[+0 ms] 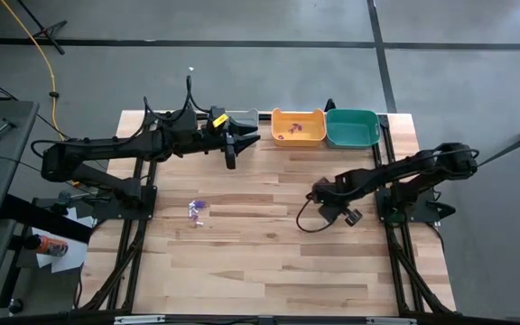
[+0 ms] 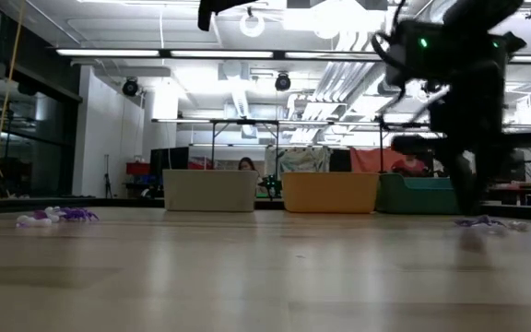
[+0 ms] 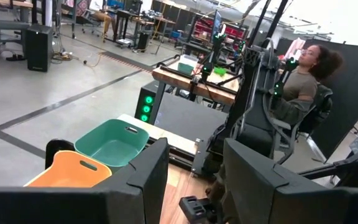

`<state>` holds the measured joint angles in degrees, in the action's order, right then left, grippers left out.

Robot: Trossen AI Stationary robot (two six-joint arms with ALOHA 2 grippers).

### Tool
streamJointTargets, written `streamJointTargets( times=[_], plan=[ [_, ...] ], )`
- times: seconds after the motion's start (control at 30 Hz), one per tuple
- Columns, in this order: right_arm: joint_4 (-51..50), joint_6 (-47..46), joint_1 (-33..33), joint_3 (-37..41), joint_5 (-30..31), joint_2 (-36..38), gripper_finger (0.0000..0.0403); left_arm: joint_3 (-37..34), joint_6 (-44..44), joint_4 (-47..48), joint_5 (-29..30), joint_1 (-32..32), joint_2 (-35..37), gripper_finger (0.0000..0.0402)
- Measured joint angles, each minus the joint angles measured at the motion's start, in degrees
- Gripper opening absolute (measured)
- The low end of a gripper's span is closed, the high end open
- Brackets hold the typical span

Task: Sort Halloween decoration
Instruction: Put the purple witch hat toy into the orange bin

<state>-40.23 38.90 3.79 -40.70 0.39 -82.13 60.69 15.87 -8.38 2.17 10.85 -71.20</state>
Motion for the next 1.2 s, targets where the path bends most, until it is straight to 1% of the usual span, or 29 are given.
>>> streamJointTargets(
  times=[0.03,0.17,0.27,0.37,0.43,0.5,0.63,0.83,0.97,1.07,1.2],
  plan=[
    [-0.09,0.08,-0.01,-1.29,0.27,0.00,0.0006,0.00,0.01,0.00,0.00,0.00,0.00,0.0143],
    [-1.42,-1.65,-0.89,-7.28,0.60,0.02,0.0010,0.00,0.01,-0.02,0.00,0.00,0.00,0.0143],
    [-5.44,-4.32,-1.96,-9.69,-0.10,0.04,0.0002,0.00,0.01,-0.02,0.02,0.00,0.00,0.0143],
    [-11.64,-7.19,-3.43,-9.30,-4.48,0.07,0.0011,0.00,0.02,0.00,0.02,-0.01,0.00,0.0143],
    [-14.71,-8.11,-4.30,-7.46,-8.67,0.07,0.0016,0.00,0.03,0.00,0.02,-0.02,0.00,0.0143],
    [-15.53,-8.60,-4.92,-4.71,-10.75,0.39,0.0019,0.00,0.01,0.00,0.01,-0.02,0.00,0.0143],
    [-11.88,-9.12,-5.05,-0.81,-9.06,1.36,0.0034,0.00,0.01,0.32,0.00,0.00,0.00,0.0143],
    [-8.13,-11.79,-5.05,-0.84,-6.71,1.66,0.0082,0.00,0.01,0.81,0.01,-0.02,0.00,0.0143],
    [-7.38,-10.96,-5.00,0.44,-6.30,1.66,0.0111,0.00,0.01,0.83,0.00,0.00,0.00,0.0143],
    [-6.55,-10.87,-4.64,1.53,-3.52,1.66,0.0118,0.00,0.01,0.83,0.02,-0.01,0.00,0.0143],
    [-5.01,-10.86,-4.08,2.22,-3.37,1.66,0.0119,0.00,0.01,0.83,0.01,-0.02,0.00,0.0143]
  ],
)
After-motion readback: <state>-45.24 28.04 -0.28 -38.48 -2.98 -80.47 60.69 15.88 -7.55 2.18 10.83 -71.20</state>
